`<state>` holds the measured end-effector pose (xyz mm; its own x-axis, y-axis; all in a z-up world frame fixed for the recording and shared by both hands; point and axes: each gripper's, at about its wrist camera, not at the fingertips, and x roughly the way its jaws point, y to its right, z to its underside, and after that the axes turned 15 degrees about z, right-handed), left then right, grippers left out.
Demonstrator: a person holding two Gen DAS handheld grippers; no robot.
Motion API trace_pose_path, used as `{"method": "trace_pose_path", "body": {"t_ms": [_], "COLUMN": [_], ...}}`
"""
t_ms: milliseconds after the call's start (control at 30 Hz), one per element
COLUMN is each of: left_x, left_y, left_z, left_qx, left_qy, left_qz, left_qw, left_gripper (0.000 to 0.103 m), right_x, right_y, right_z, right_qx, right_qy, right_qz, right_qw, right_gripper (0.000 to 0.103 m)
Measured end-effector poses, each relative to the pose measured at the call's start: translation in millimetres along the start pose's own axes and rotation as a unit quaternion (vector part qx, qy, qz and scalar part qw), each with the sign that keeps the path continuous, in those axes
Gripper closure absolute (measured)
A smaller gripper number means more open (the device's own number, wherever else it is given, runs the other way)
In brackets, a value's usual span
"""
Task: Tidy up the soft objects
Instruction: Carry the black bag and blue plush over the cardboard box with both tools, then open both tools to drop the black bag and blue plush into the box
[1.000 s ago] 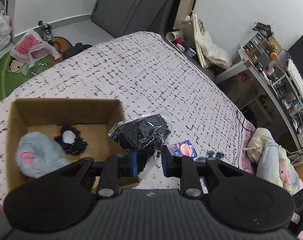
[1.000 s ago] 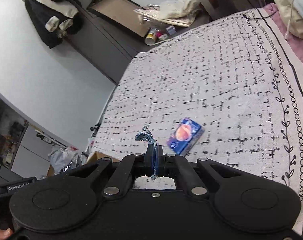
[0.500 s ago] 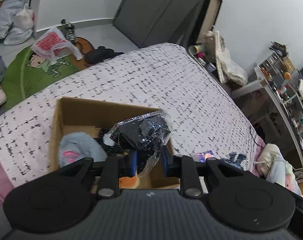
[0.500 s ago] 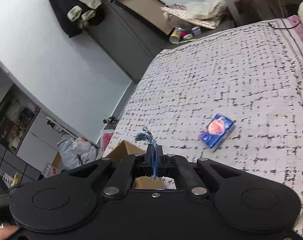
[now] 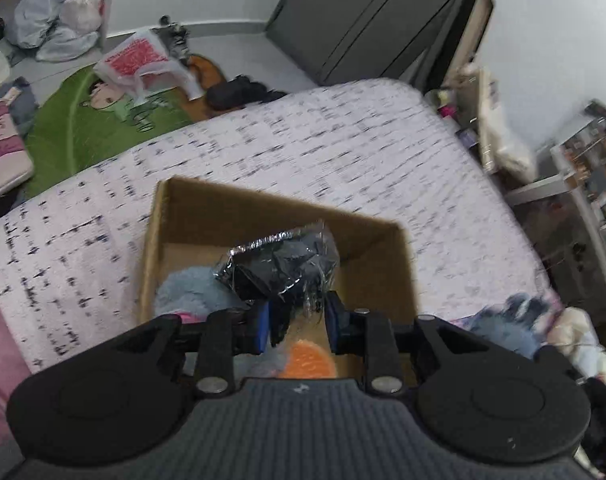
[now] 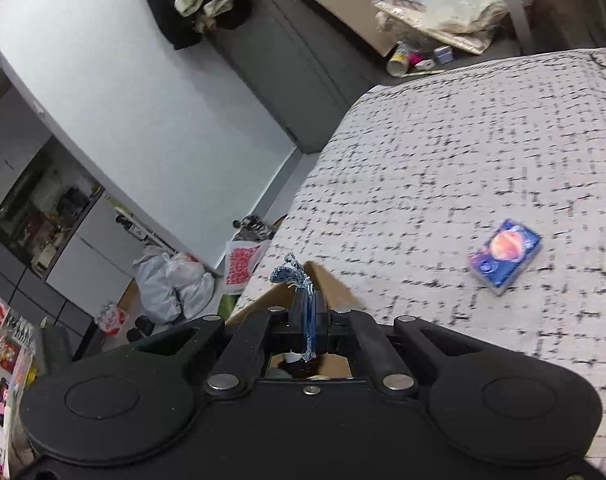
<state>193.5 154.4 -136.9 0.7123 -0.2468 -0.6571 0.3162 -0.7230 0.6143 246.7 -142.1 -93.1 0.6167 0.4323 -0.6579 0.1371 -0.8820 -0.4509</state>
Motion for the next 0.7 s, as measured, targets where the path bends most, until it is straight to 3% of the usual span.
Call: {"method": "trace_pose_path", "body": {"t_ms": [67,267,467,700], "left_x": [4,3,-8,-22], "left_y": [-6,-18,-27,-36], "left_z": [1,10,17,11], "left_qx": [-0.005,-0.024,-0.013,-0.02], "left_qy": [-0.01,-0.038,-0.051,-0.056], "left_qz": [-0.004,-0.007,-0.02,-0.003], "left_qw": [0.9999,0.999,0.9984,0.9982], "left_gripper": [0.075,0.059,0.059,0.059], "right_x": [6,25,42,49], "right_y": [-8,-27,-29,-25], "right_z": [2,12,23,28], "right_qx": [-0.005,-0.028,-0.033,-0.03], "right_qy": [-0.006,-0.03,-0.044,-0.058], "right_qz": [-0.007,-0.016,-0.009,0.007], "right_qw": [1.0,0.999,0.998,0.998], "right_gripper": [0.102,0.102,0.102,0.099]}}
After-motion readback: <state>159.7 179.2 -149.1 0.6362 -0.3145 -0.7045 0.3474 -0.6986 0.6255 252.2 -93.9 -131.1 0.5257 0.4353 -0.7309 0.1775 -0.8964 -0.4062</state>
